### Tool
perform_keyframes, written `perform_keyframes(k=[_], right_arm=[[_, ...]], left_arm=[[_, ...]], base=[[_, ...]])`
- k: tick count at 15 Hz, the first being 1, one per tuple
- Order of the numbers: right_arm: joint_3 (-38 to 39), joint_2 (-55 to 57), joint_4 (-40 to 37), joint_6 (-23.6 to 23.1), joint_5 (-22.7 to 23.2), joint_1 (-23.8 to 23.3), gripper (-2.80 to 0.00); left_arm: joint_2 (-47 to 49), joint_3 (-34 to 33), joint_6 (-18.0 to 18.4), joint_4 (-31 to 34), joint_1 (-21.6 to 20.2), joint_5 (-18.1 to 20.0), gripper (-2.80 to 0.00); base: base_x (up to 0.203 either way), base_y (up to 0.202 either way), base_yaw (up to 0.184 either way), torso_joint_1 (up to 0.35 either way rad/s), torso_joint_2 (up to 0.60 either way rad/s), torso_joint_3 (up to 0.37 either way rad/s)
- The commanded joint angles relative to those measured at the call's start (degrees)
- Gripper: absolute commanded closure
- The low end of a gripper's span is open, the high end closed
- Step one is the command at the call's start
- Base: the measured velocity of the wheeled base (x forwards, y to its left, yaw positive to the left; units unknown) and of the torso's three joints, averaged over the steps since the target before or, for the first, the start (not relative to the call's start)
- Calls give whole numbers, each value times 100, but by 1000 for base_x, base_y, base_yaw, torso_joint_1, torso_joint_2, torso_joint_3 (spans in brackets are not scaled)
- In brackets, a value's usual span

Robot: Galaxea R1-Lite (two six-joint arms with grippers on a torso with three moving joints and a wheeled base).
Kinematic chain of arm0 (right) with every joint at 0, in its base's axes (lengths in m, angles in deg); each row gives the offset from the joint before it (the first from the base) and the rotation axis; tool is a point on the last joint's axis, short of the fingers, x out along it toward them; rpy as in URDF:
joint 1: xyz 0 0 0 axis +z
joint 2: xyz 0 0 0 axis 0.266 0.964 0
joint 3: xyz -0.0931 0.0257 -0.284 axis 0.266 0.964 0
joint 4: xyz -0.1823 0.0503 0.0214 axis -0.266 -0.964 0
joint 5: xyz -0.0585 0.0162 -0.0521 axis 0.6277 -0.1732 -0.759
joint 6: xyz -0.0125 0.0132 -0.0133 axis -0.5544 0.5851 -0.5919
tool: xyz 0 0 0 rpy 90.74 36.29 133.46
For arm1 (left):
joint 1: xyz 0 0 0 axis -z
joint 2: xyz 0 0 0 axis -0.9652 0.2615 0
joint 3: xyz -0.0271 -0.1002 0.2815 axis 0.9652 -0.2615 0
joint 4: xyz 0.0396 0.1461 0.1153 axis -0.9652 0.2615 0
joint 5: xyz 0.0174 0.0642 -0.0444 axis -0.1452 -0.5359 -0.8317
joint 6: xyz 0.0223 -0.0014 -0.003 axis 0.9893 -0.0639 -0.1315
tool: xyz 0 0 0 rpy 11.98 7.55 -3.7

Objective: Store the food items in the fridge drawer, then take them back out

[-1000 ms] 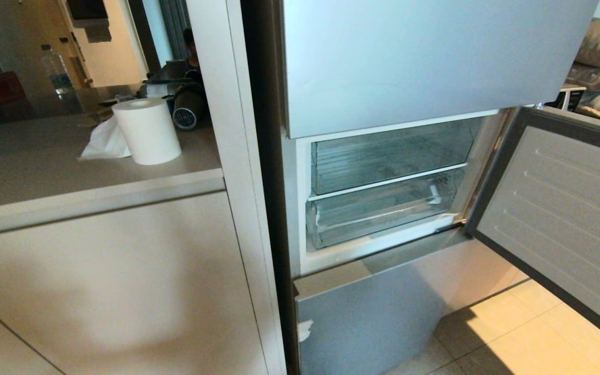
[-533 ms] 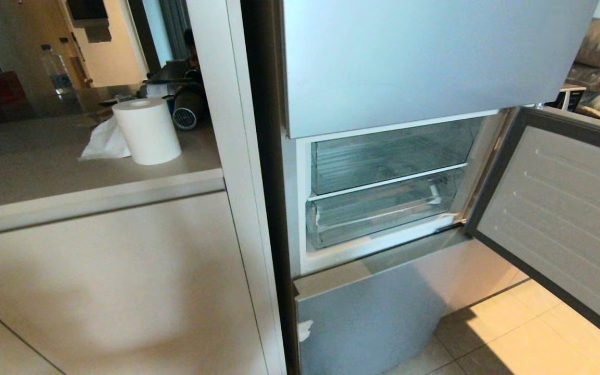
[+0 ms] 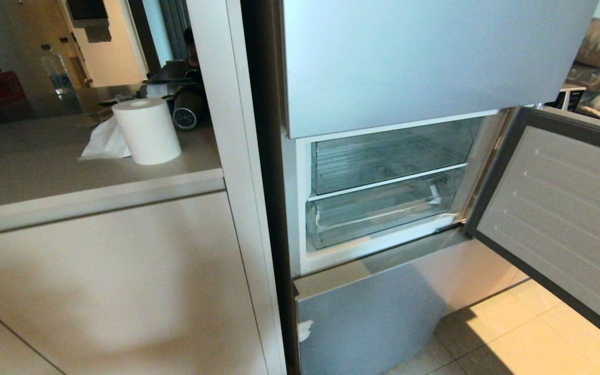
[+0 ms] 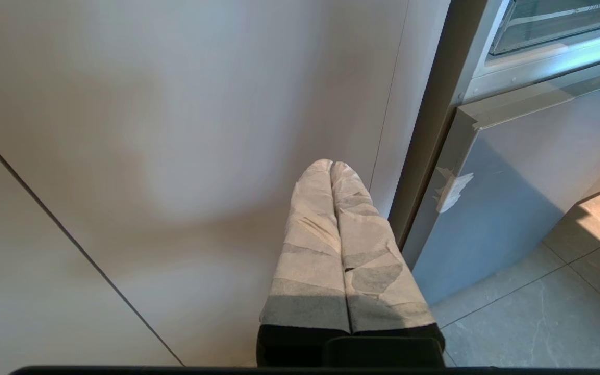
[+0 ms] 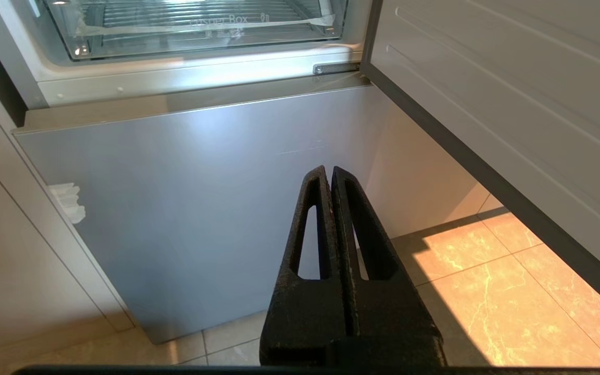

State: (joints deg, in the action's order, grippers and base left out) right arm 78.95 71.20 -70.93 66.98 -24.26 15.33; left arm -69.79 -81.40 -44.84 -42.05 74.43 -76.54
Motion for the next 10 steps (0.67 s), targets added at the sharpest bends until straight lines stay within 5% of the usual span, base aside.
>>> perform_keyframes(k=[1, 5, 10], right_arm=[[0, 2, -1, -3, 9, 1, 0], [0, 11, 5, -3, 17, 1, 0], [0, 2, 5, 6, 9, 1, 0]], left_arm=[[2, 1, -1, 3, -2, -2, 0], [2, 1, 8, 3, -2, -11, 0], [2, 1, -1, 3, -2, -11, 0]], base=[[0, 0, 0, 0, 0, 0], [0, -1, -28, 1, 2, 2], [-1, 8, -208, 3, 3, 4]])
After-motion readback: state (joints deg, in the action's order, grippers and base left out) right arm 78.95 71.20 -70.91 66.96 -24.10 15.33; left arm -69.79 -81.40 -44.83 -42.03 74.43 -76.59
